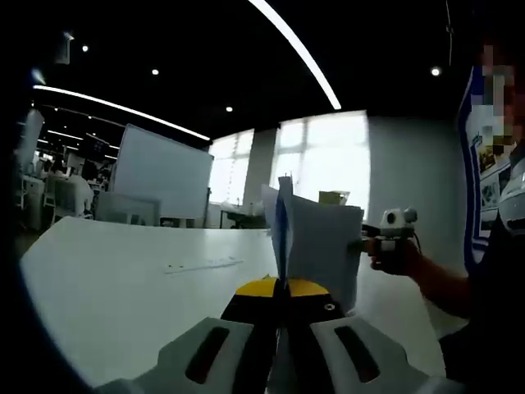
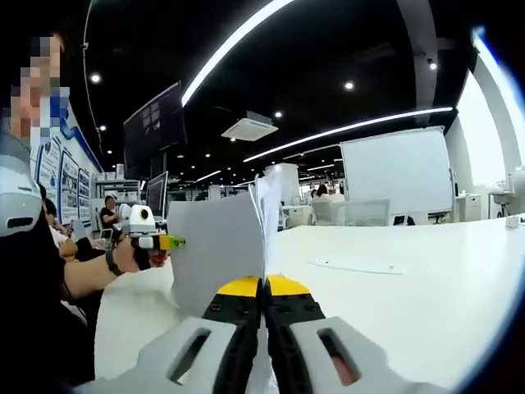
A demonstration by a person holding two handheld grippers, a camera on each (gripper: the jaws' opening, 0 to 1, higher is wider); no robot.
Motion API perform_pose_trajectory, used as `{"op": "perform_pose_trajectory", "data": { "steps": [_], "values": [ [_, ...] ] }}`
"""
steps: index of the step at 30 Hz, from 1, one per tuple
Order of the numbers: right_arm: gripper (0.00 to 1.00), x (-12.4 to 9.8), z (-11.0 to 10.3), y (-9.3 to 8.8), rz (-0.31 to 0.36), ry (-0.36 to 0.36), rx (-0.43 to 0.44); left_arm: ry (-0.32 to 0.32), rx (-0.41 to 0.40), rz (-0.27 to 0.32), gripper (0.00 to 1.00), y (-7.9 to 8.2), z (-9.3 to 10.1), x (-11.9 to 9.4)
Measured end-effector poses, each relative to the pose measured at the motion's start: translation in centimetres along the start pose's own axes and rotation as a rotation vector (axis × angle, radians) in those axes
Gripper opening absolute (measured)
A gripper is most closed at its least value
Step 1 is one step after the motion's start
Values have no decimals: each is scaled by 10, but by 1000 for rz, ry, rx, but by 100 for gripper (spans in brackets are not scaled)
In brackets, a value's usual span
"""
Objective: Organize the stack of printing papers by aligning and flattening the scattered papers on the table
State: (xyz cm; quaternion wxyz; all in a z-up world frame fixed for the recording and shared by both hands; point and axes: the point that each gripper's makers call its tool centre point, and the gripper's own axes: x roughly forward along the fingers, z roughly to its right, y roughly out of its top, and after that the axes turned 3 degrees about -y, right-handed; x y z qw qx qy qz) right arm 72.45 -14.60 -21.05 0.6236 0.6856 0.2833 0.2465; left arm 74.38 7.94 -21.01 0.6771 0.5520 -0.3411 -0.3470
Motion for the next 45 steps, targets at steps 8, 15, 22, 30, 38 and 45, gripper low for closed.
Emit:
{"op": "perform_pose_trajectory", "data": {
  "steps": [8,15,22,30,38,45],
  "values": [
    [0,-15,-5,8,-89,-5,166,-29,-202,-46,6,6,15,0],
    [0,-26,-7,6,-152,56,403,-40,-272,-107,6,4,25,2],
    [0,-26,-4,-6,-200,33,423,-46,-327,-157,6,-10,27,4],
    [0,-20,-1,-20,-235,25,450,-24,-437,-170,6,-29,14,8],
    [0,-8,12,-30,-236,-37,414,69,-293,-218,6,-47,-5,15],
    [0,8,35,-55,-260,-155,338,126,-224,-246,7,-66,-23,25]
  ]
}}
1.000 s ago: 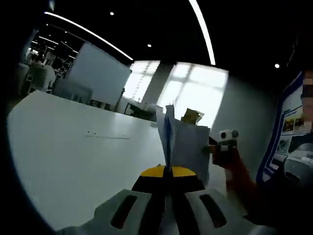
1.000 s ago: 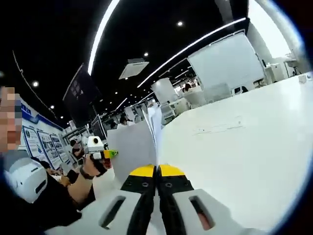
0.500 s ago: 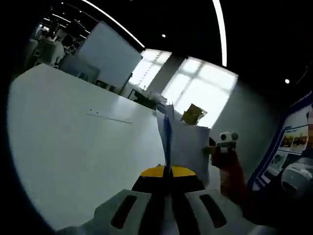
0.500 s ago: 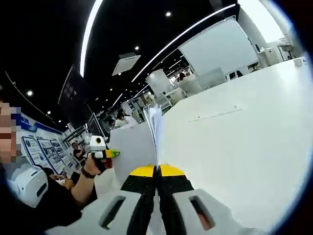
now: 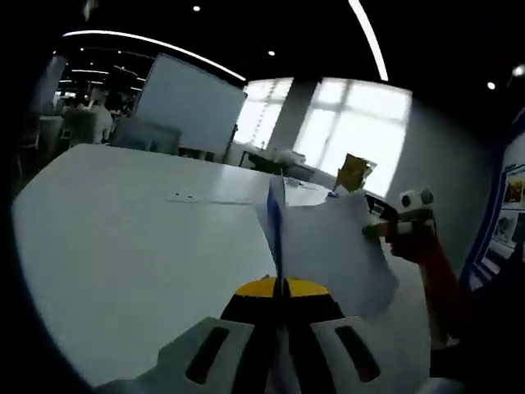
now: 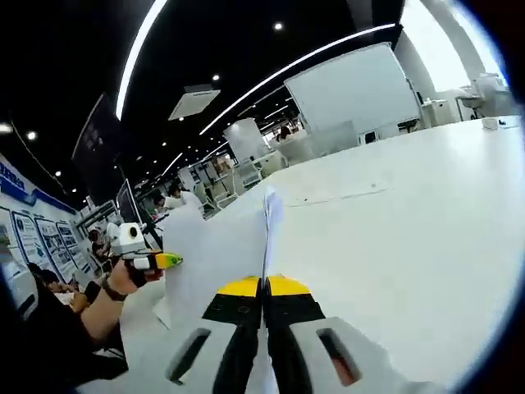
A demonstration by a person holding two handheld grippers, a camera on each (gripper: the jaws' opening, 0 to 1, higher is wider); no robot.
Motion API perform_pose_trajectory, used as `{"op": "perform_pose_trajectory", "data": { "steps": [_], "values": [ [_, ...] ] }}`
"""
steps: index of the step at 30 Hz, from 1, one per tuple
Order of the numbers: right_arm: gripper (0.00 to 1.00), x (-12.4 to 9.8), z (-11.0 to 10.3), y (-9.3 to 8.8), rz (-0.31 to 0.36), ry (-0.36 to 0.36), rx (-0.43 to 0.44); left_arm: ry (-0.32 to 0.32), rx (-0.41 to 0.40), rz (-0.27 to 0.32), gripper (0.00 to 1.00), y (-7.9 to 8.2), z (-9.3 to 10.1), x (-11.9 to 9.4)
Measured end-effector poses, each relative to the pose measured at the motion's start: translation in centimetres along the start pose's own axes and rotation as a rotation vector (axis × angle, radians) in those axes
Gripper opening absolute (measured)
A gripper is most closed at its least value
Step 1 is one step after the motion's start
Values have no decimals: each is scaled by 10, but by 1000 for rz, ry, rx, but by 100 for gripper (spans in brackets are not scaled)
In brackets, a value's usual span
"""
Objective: Organize the stack of printing papers by aligning and flattening the scattered papers on the table
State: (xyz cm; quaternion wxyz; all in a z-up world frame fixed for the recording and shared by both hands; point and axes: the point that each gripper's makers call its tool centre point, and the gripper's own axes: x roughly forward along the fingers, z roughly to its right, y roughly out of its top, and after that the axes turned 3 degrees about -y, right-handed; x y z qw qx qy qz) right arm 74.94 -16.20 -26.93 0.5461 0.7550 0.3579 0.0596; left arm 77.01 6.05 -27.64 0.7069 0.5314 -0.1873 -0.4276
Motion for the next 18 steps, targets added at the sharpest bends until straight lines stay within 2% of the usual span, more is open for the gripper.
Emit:
{"op": "perform_pose_trajectory", "data": {
  "steps": [10,14,18],
  "values": [
    [0,23,24,-13,12,-64,-29,79,14,-6,9,-20,-23,14],
    [0,27,26,-20,13,-78,-89,133,79,-8,11,-25,-32,15],
    [0,30,29,-26,12,-99,-134,155,115,-29,15,-33,-33,15]
  ]
}}
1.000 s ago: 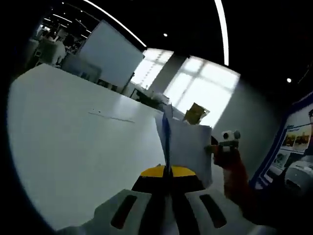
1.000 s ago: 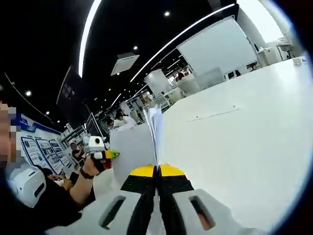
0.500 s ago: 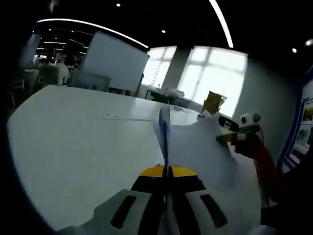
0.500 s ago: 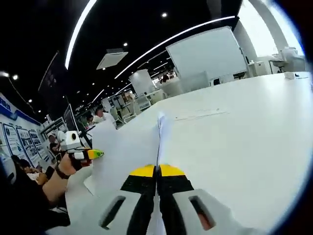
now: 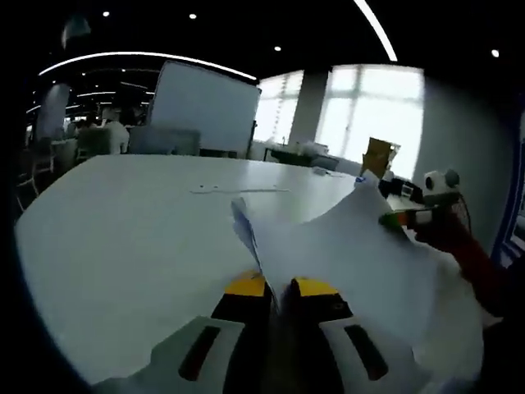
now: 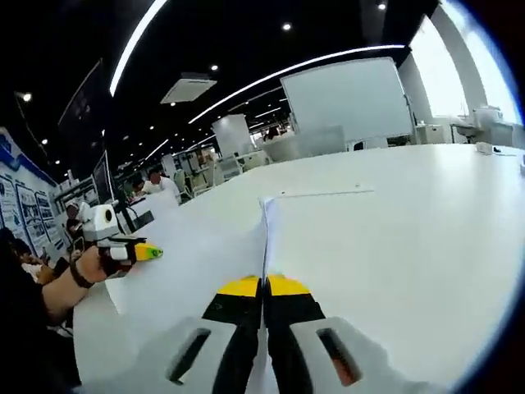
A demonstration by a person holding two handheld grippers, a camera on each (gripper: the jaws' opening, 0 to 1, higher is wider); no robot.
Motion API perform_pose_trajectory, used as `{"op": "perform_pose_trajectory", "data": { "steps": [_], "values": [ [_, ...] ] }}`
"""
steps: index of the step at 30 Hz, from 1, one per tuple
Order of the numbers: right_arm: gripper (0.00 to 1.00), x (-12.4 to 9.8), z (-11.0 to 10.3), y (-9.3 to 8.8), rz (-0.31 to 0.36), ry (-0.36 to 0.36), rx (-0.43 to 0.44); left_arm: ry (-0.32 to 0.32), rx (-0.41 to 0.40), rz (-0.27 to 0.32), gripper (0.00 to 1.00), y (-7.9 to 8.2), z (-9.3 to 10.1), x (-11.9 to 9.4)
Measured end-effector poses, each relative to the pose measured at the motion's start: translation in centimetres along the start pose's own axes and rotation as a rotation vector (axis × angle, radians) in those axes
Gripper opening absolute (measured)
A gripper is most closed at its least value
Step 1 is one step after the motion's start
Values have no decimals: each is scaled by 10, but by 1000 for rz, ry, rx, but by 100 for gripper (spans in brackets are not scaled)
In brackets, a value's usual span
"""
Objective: Organize the stack of printing papers by aligning and flattening the scattered papers on the table
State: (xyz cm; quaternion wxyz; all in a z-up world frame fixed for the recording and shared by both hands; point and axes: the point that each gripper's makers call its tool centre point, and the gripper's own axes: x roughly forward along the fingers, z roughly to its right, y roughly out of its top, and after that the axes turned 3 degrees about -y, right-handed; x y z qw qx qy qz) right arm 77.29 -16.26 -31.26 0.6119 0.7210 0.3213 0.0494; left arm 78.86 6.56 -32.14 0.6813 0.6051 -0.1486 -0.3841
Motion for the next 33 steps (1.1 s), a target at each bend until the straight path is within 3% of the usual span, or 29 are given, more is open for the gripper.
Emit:
{"op": "perform_pose_trajectory", "data": {
  "steps": [8,15,22,28,33],
  "values": [
    [0,4,9,-7,-8,-38,2,50,109,-36,21,-7,-4,5],
    [0,3,21,-14,-27,-93,30,62,118,-44,29,-9,-5,1],
    [0,3,23,-16,-27,-93,67,60,125,-49,31,-11,-2,-1],
    [1,4,24,-16,-18,-113,33,58,133,-54,34,-13,-1,-2],
    [9,7,27,-19,-23,-134,-31,34,96,-45,39,-12,2,-3]
  ]
}}
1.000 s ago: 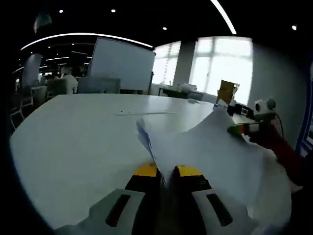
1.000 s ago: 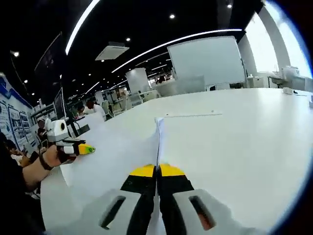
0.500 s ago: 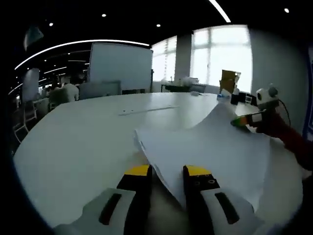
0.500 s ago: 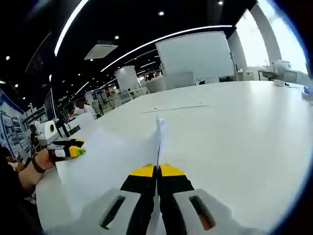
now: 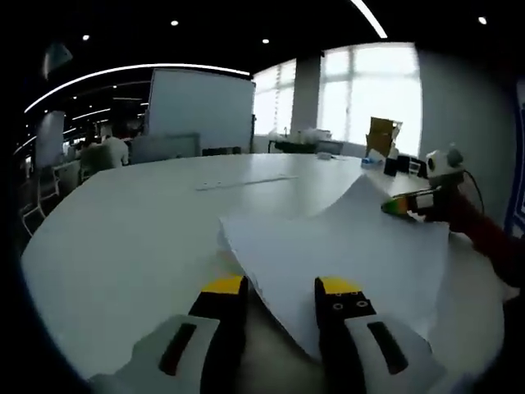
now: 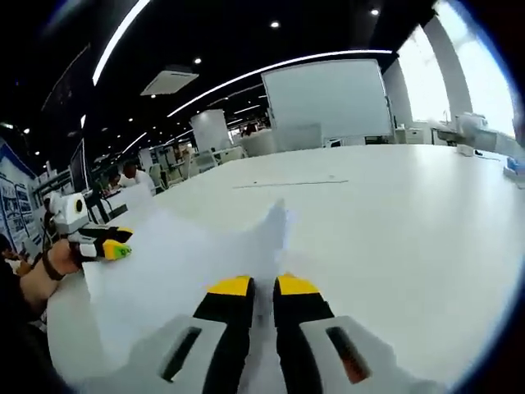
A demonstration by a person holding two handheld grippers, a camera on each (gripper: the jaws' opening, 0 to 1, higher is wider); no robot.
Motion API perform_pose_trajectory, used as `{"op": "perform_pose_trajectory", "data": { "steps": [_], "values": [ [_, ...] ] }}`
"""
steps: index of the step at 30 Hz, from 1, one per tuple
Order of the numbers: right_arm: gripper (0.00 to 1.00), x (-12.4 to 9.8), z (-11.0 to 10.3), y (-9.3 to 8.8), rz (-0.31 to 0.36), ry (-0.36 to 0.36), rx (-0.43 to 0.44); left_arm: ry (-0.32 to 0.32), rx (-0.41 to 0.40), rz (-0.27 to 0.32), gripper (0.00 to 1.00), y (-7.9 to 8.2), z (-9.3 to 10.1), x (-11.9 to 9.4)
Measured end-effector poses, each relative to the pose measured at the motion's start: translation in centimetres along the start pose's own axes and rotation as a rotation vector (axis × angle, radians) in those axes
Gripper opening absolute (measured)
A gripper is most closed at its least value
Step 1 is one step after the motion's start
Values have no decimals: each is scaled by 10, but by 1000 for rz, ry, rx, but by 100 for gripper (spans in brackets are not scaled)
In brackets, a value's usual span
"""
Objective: Organize the stack of printing papers by aligning and flattening the scattered papers on the table
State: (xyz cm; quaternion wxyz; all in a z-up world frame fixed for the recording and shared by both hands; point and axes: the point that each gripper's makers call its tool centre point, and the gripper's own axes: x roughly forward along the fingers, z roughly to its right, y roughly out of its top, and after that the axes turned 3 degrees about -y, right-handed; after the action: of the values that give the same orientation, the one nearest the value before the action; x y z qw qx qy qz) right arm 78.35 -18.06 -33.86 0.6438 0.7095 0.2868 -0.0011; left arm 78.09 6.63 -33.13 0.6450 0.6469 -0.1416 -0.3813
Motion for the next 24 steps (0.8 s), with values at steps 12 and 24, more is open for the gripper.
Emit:
{"op": "perform_pose_trajectory", "data": {
  "steps": [12,24],
  "values": [
    [27,1,-1,-2,-13,-20,-99,-22,15,-8,48,-2,10,0],
    [43,4,3,1,0,-45,-121,-22,33,-16,48,-3,12,0]
  ]
}}
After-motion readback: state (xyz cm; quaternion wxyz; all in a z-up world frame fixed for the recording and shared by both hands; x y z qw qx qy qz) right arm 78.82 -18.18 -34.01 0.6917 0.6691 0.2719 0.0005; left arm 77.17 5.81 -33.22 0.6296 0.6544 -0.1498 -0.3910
